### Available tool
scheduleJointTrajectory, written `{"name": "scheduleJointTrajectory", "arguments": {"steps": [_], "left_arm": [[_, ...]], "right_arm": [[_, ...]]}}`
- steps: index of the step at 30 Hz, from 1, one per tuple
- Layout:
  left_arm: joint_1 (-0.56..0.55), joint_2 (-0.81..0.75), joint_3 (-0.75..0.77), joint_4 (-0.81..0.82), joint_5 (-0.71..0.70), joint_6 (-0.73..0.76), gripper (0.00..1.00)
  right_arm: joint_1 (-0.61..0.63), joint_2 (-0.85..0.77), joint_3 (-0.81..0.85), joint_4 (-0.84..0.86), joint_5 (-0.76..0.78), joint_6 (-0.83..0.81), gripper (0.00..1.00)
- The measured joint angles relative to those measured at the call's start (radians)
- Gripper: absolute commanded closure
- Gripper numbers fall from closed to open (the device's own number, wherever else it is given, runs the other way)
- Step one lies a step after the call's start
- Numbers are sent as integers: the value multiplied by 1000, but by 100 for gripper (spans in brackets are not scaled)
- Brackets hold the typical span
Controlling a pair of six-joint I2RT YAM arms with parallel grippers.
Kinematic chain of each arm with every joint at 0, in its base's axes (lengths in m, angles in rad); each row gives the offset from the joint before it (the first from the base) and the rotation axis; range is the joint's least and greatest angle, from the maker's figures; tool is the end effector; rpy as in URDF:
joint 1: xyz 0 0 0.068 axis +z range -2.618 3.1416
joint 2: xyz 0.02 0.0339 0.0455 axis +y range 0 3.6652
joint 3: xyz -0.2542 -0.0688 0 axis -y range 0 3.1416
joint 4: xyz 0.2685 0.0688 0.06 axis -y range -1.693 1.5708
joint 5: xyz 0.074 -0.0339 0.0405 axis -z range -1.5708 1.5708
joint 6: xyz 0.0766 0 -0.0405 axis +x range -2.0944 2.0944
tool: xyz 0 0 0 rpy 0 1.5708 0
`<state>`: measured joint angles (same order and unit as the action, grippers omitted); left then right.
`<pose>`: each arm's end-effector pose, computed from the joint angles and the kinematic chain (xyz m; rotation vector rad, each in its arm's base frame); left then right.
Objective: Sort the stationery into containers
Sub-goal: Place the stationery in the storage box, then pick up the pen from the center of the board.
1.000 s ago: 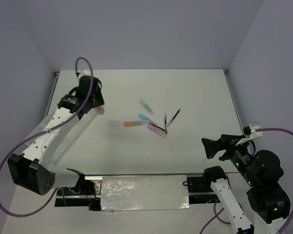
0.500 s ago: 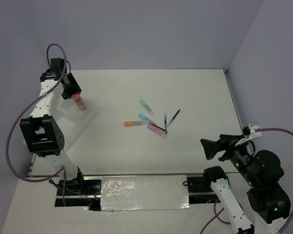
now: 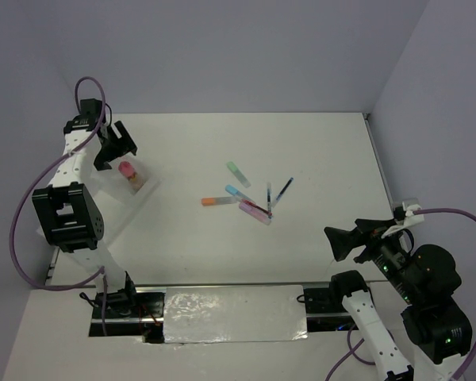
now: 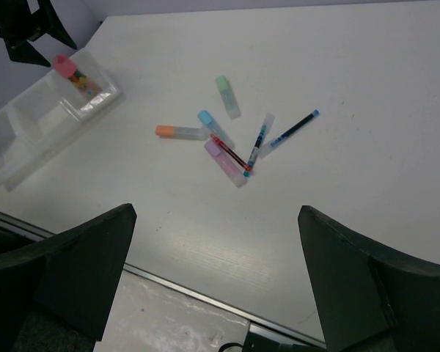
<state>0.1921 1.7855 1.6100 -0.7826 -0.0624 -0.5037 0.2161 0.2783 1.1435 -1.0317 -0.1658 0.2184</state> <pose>0.4266 0.0878 0.2510 -0.8848 2.3668 -0.0461 0.0476 0.0234 0.4018 -0.1212 1.7532 0.4619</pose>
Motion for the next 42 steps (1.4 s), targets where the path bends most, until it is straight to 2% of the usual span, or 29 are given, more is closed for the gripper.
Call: {"name": "scheduleJointTrajectory", "arguments": {"steps": [7,11,14,17,20,21,23,24,27,31,36,42], "left_arm": [[36,-41,3,-16,-57,1,1],[47,-131,6,-24,-78,2,1],[19,-261,-19,-4,-95,6,1],[-70,-415,-59,23,-114,26,1],[-218,-545,-120,88,-80,62,1],[-276,-572,-139,109,-64,77,1],[-391,-599,-168,132,-43,99,1],[-432,-602,-179,135,-32,109,1],[-488,-618,-245,140,-17,117,1],[-491,-711,-361,131,-2,137,1],[-491,-808,-417,117,11,159,1],[-491,-814,-504,111,16,184,1]], "right_arm": [[0,50,-60,46,-59,12,0],[0,169,-138,126,-90,54,0],[19,311,-195,194,-100,97,0],[153,470,-212,264,-29,139,0],[315,653,-197,322,100,166,0],[351,714,-182,331,145,171,2],[417,869,-155,375,233,169,15],[436,937,-148,396,260,157,27],[464,1111,-143,461,298,102,41],[466,1279,-143,518,300,32,43],[467,1363,-139,586,286,-35,42],[467,1447,-100,642,284,-74,42]]}}
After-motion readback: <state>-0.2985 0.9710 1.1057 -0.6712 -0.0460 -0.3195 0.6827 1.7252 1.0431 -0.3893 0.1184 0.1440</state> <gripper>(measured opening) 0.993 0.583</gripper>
